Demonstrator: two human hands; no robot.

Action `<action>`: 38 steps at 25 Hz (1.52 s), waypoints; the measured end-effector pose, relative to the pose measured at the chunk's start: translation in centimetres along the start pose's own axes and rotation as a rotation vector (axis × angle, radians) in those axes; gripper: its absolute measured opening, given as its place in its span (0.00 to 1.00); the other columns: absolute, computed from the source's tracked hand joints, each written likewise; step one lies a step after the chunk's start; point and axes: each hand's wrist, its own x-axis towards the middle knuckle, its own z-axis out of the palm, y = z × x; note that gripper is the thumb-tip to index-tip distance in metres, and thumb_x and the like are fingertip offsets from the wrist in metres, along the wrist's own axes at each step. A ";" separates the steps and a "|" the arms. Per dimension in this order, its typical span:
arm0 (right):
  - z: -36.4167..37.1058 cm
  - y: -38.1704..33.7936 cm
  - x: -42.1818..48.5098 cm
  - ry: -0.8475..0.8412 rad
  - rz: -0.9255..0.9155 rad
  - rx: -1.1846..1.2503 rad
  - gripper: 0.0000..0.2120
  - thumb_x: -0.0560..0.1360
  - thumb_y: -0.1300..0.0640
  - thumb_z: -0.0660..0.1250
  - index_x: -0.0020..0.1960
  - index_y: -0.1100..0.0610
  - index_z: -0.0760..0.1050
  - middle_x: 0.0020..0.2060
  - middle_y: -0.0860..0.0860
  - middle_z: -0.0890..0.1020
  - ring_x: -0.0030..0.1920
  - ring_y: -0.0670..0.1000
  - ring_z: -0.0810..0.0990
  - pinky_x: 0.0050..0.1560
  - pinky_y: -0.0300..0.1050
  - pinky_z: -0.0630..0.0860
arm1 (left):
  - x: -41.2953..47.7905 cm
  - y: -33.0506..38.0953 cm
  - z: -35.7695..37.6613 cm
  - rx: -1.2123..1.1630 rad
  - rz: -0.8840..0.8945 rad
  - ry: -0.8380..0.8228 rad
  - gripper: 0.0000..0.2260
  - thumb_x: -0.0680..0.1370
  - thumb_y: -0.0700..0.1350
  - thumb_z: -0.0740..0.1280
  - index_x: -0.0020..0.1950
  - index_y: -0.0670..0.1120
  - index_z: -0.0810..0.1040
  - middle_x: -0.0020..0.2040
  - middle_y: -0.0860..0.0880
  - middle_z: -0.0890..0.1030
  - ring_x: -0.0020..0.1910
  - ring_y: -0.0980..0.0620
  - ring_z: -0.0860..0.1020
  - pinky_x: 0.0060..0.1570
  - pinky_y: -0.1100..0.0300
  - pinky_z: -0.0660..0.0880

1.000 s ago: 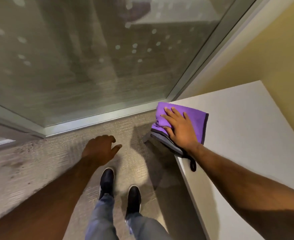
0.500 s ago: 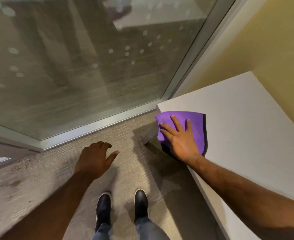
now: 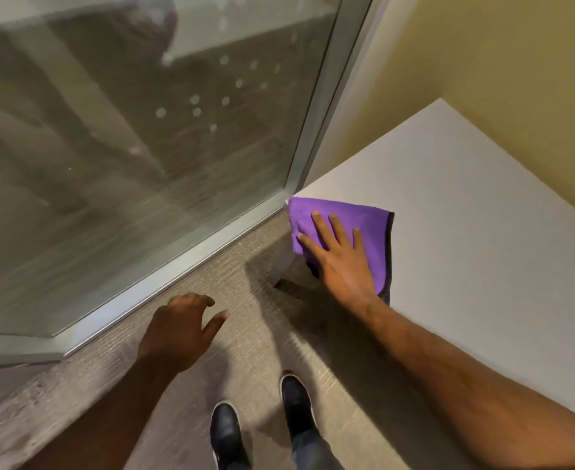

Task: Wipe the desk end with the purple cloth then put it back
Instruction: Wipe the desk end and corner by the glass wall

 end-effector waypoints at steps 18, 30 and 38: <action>1.3 0.4 -4.5 0.027 0.025 -0.038 0.34 0.75 0.69 0.59 0.78 0.50 0.60 0.78 0.51 0.40 0.79 0.63 0.44 0.73 0.74 0.52 | 3.1 0.1 1.4 -0.088 -0.003 -0.029 0.22 0.77 0.62 0.60 0.61 0.48 0.78 0.58 0.47 0.83 0.57 0.47 0.79 0.55 0.50 0.76; -1.2 -2.1 4.8 -0.089 0.024 -0.072 0.34 0.81 0.58 0.60 0.79 0.42 0.46 0.80 0.54 0.37 0.77 0.68 0.36 0.69 0.81 0.49 | 2.7 -1.6 -0.8 -0.077 0.022 -0.016 0.27 0.76 0.65 0.57 0.59 0.45 0.80 0.56 0.45 0.84 0.56 0.44 0.80 0.52 0.49 0.78; -3.4 -1.6 13.1 -0.069 -0.031 0.091 0.22 0.76 0.40 0.57 0.65 0.49 0.74 0.62 0.57 0.76 0.67 0.61 0.69 0.72 0.74 0.47 | 2.9 -1.4 -0.7 -0.084 0.011 -0.071 0.29 0.75 0.67 0.55 0.63 0.49 0.77 0.60 0.48 0.82 0.62 0.47 0.77 0.56 0.49 0.76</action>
